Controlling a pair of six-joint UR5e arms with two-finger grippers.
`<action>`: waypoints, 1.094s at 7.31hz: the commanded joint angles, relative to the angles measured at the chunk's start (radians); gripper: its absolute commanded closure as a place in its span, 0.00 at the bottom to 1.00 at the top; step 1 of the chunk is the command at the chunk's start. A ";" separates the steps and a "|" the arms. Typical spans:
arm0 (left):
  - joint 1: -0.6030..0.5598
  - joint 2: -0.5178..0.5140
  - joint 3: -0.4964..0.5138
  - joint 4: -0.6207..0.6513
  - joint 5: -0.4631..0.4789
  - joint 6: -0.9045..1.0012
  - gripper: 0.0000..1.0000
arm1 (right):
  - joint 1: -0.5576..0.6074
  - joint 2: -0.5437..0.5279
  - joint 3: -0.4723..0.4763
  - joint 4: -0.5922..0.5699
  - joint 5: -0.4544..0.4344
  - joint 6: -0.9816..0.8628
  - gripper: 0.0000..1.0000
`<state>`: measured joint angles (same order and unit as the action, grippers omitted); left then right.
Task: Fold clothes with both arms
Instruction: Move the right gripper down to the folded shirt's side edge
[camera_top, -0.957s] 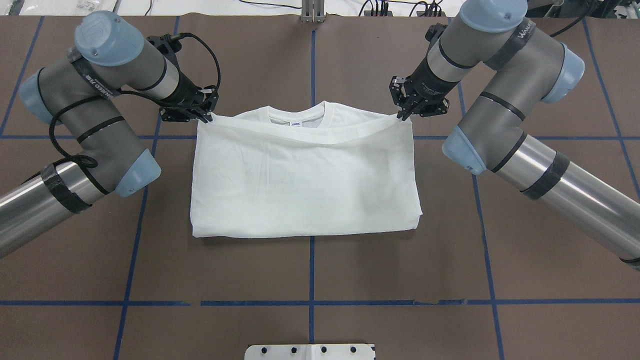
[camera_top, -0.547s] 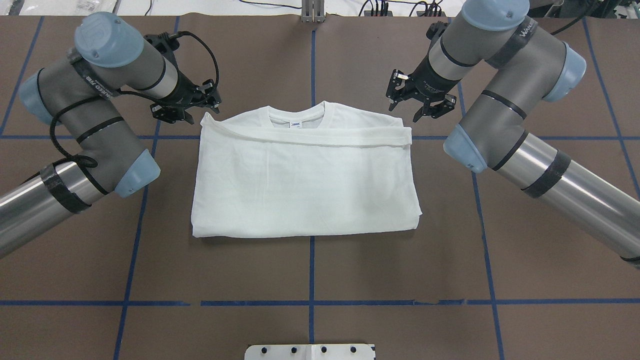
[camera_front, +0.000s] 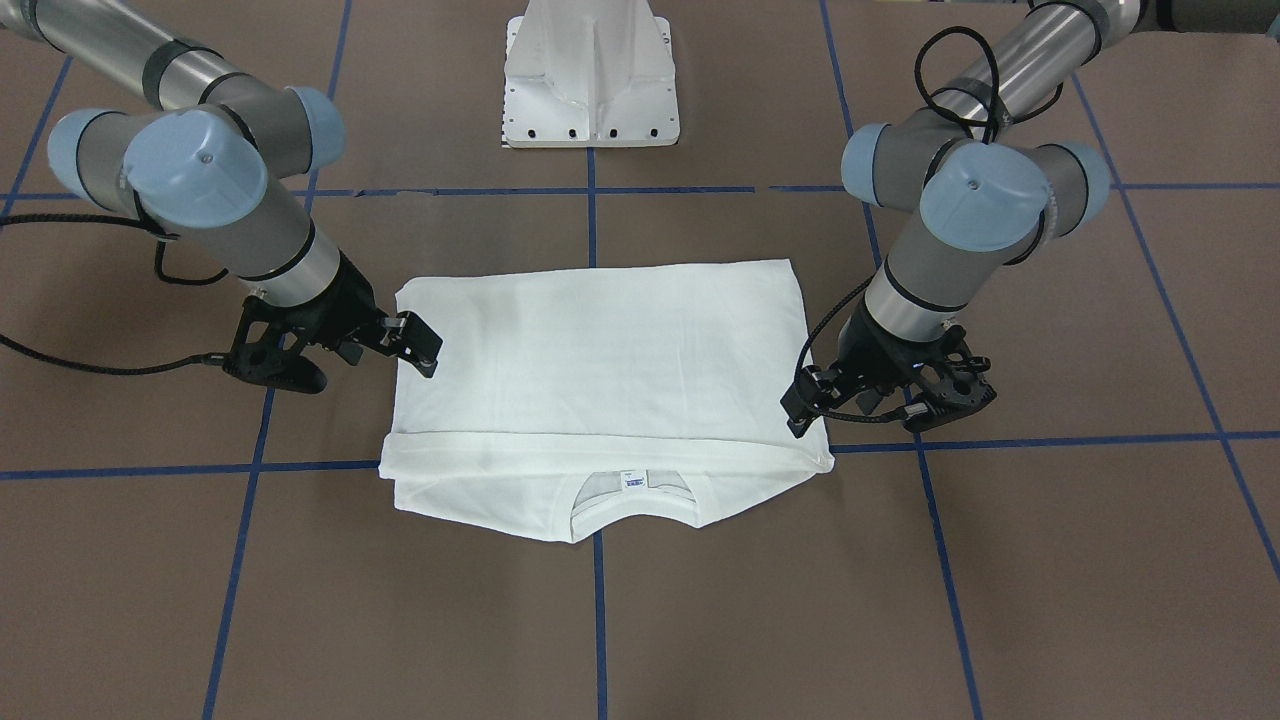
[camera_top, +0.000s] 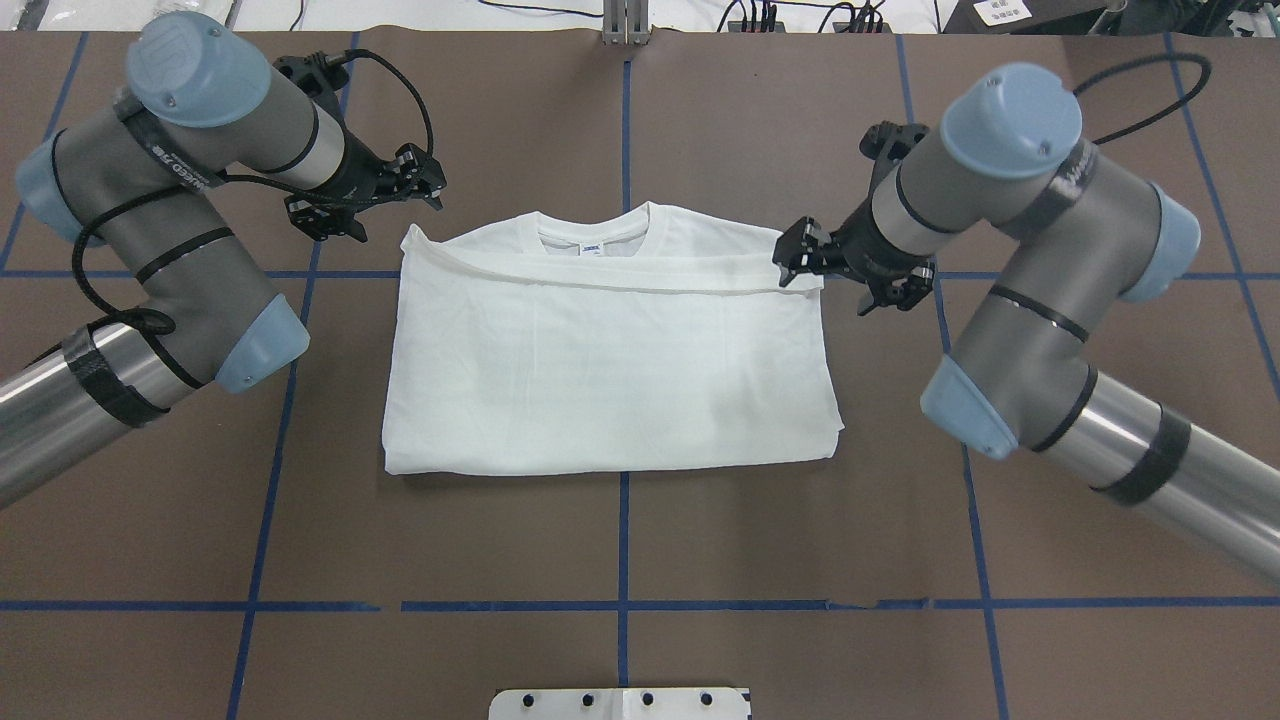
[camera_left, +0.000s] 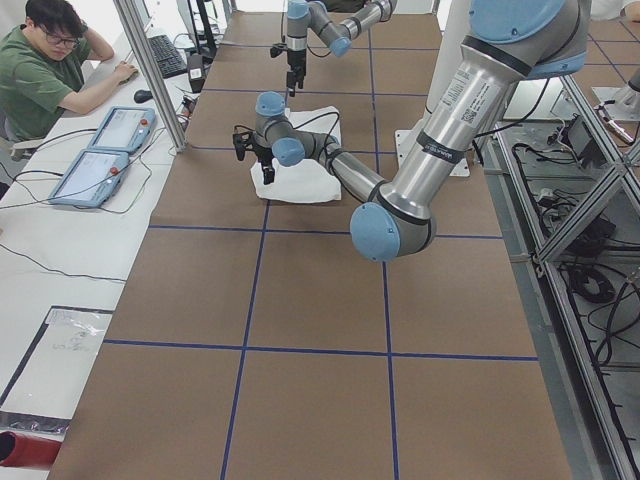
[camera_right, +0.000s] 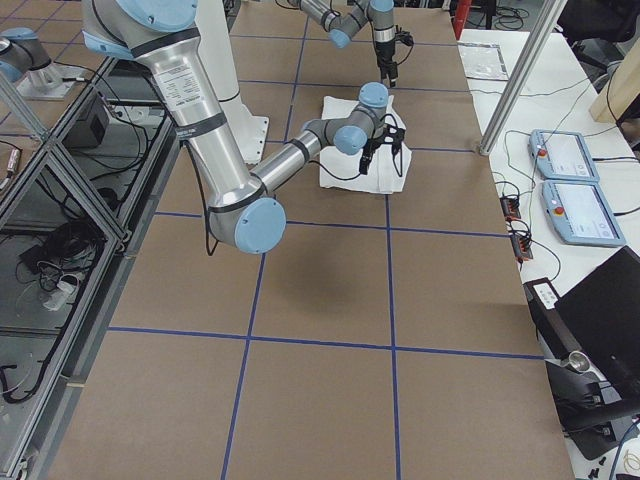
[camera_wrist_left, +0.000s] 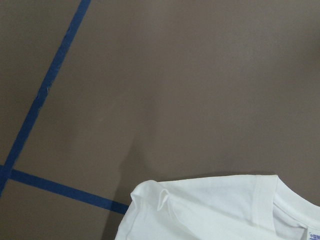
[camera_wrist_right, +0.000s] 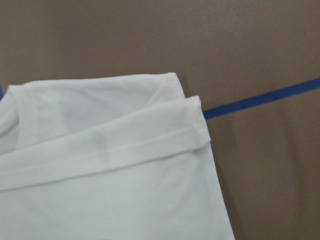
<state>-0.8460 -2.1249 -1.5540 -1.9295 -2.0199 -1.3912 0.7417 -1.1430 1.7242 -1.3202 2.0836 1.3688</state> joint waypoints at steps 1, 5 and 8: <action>-0.002 0.043 -0.073 0.003 0.000 -0.002 0.01 | -0.125 -0.118 0.087 0.001 -0.111 0.065 0.00; -0.002 0.046 -0.078 0.004 0.021 -0.002 0.01 | -0.232 -0.118 0.081 -0.007 -0.180 0.075 0.12; -0.007 0.048 -0.080 0.004 0.026 -0.002 0.01 | -0.226 -0.116 0.084 -0.010 -0.181 0.075 1.00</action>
<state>-0.8504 -2.0776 -1.6334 -1.9252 -1.9969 -1.3928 0.5135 -1.2606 1.8077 -1.3285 1.9020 1.4434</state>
